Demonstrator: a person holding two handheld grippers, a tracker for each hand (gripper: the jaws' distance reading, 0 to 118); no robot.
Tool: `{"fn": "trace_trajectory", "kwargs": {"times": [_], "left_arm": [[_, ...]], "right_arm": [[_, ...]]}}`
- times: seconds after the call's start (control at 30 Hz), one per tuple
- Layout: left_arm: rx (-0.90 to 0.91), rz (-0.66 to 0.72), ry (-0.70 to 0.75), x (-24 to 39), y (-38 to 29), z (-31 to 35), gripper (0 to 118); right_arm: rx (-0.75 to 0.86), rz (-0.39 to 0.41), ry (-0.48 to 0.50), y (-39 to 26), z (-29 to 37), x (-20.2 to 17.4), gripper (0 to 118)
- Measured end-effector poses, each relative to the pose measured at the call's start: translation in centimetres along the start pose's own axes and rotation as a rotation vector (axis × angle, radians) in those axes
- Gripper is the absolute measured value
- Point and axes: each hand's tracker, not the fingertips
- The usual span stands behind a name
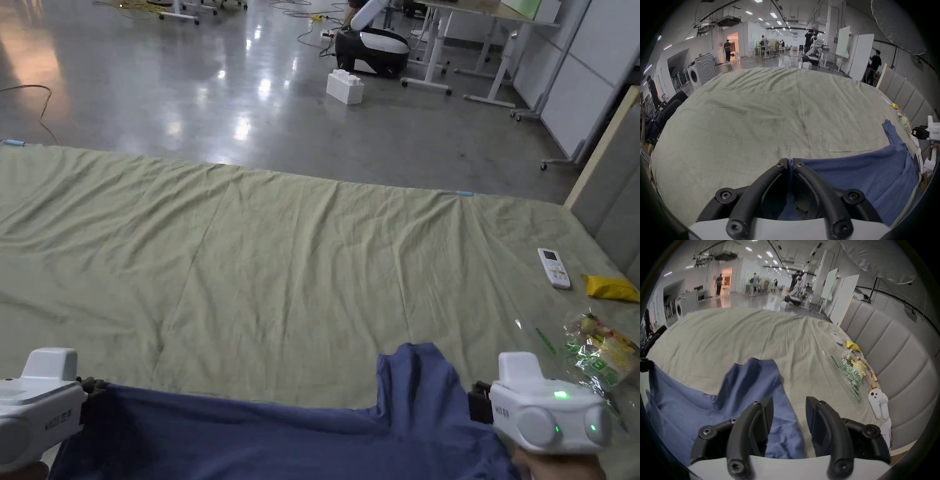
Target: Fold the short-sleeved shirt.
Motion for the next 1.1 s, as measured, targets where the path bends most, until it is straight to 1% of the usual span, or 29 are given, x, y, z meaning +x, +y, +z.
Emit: {"fn": "trace_trajectory", "kwargs": {"times": [0.03, 0.07, 0.1, 0.13, 0.2, 0.37, 0.43, 0.47, 0.53, 0.6, 0.63, 0.67, 0.7, 0.73, 0.77, 0.83, 0.87, 0.93, 1.0, 1.07, 1.1], "left_arm": [[0.004, -0.003, 0.003, 0.4, -0.1, 0.4, 6], [0.005, -0.004, 0.005, 0.6, -0.3, 0.7, 6], [0.007, -0.002, 0.006, 0.7, -0.4, 0.9, 6], [0.009, 0.003, 0.002, 0.7, -0.4, 1.1, 6], [0.005, 0.018, -0.003, 0.8, -0.4, 1.3, 6], [0.005, 0.021, -0.003, 0.7, -0.3, 1.4, 6], [0.004, 0.009, -0.004, 0.6, -0.3, 1.1, 6], [0.003, 0.006, -0.005, 0.6, -0.2, 1.1, 6], [-0.003, 0.002, -0.002, 0.0, -0.5, 0.3, 6], [-0.002, 0.0, 0.0, -0.3, -0.7, 0.0, 6], [-0.005, 0.003, 0.0, -0.3, -0.7, -0.1, 6], [-0.006, 0.003, 0.0, -0.3, -0.9, -0.1, 6], [-0.007, 0.003, 0.001, -0.4, -0.9, -0.2, 6], [-0.011, 0.006, 0.002, -0.5, -1.0, -0.3, 6], [-0.019, 0.01, -0.001, -0.6, -1.0, -0.5, 6], [-0.018, 0.015, 0.0, -0.5, -1.2, -0.3, 6], [-0.019, 0.019, 0.0, -0.6, -1.1, -0.3, 6], [-0.018, 0.026, -0.002, -0.4, -1.1, -0.1, 6], [-0.013, 0.022, -0.005, -0.4, -1.1, 0.3, 6], [-0.01, 0.017, -0.01, -0.5, -1.1, 0.7, 6], [-0.006, 0.02, -0.011, -0.6, -1.2, 1.0, 6]], "right_arm": [[-0.039, -0.023, 0.029, 0.3, -1.2, 0.2, 54], [-0.068, -0.035, 0.045, 0.6, -2.3, 0.4, 68], [-0.095, -0.026, 0.043, 0.8, -3.3, 0.3, 77], [-0.108, -0.012, 0.047, 0.9, -4.2, 0.3, 81], [-0.139, -0.003, 0.051, 1.1, -5.7, 0.2, 81], [-0.204, -0.019, 0.075, 1.0, -8.5, -0.4, 85], [-0.229, -0.012, 0.084, 0.9, -9.1, -0.7, 83], [-0.241, -0.011, 0.101, 0.8, -9.3, -0.9, 76], [-0.232, -0.018, 0.154, 0.8, -9.6, -1.3, 57], [-0.227, 0.0, 0.124, 0.9, -9.6, -1.9, 43], [-0.227, 0.001, 0.125, 1.1, -9.4, -2.1, 43], [-0.215, -0.014, 0.14, 1.1, -9.4, -2.1, 39], [-0.212, -0.015, 0.141, 1.2, -9.5, -2.2, 30], [-0.212, -0.017, 0.148, 1.1, -9.6, -2.3, 14], [-0.215, -0.014, 0.139, 1.1, -9.6, -2.3, 3], [-0.199, -0.014, 0.131, 1.1, -9.1, -2.2, 3], [-0.172, -0.036, 0.123, 0.9, -8.5, -2.0, 3], [-0.129, -0.056, 0.112, 0.6, -7.3, -1.8, 3], [-0.117, -0.051, 0.122, 0.3, -5.7, -1.6, 2], [-0.098, -0.037, 0.102, 0.0, -3.7, -1.4, 2], [-0.076, -0.053, 0.101, -0.2, -2.7, -1.2, 2]]}}
